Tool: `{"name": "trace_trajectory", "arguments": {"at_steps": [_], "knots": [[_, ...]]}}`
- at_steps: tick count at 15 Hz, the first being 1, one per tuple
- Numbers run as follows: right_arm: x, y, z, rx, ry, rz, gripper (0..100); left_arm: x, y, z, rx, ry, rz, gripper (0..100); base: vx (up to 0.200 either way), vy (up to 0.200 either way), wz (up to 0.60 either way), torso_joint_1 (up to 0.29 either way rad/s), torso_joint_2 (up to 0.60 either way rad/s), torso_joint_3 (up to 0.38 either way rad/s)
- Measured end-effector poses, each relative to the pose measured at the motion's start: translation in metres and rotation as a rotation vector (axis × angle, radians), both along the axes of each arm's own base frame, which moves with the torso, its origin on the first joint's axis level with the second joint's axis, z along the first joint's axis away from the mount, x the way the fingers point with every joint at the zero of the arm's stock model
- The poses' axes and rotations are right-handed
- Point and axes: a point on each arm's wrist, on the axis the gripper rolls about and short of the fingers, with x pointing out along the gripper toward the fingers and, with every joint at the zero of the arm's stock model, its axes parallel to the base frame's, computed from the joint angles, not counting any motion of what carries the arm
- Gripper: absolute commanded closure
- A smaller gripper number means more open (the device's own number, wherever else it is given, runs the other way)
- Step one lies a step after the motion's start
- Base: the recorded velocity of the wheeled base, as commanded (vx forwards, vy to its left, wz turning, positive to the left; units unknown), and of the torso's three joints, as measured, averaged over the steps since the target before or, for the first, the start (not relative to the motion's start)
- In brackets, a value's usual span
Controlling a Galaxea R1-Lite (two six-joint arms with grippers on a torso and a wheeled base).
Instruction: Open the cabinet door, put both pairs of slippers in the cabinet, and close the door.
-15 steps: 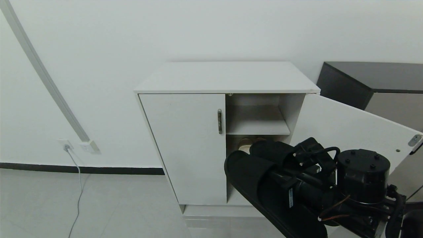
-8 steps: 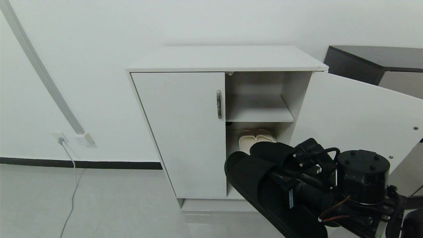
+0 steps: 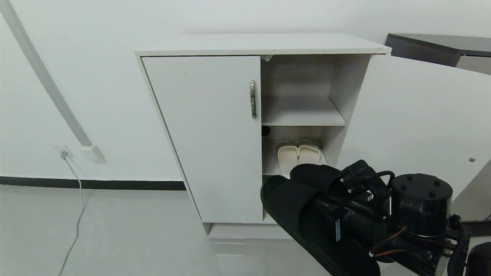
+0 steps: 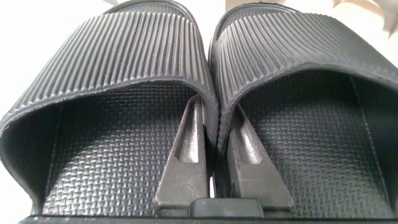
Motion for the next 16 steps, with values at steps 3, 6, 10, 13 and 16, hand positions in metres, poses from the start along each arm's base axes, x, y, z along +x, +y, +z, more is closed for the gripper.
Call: {"name": "trace_trajectory", "arguments": {"at_steps": [3,6,10,13,16], "knots": [[0.002,0.001,-0.002,-0.007,-0.001,-0.021,100,0.0,0.0,0.0,0.0,0.0,0.001,100,0.0,0.0,0.0,0.0,0.0,0.0],[0.006,0.003,-0.001,-0.016,-0.017,-0.098,100,0.0,0.0,0.0,0.0,0.0,0.001,100,0.0,0.0,0.0,0.0,0.0,0.0],[0.014,0.003,0.002,-0.027,-0.04,-0.211,100,0.0,0.0,0.0,0.0,0.0,0.0,100,0.0,0.0,0.0,0.0,0.0,0.0],[0.027,0.005,0.005,-0.04,-0.043,-0.322,100,0.0,0.0,0.0,0.0,0.0,0.0,100,0.0,0.0,0.0,0.0,0.0,0.0],[0.032,0.007,0.007,-0.033,-0.042,-0.336,100,0.0,0.0,0.0,0.0,0.0,0.0,100,0.0,0.0,0.0,0.0,0.0,0.0]]}}
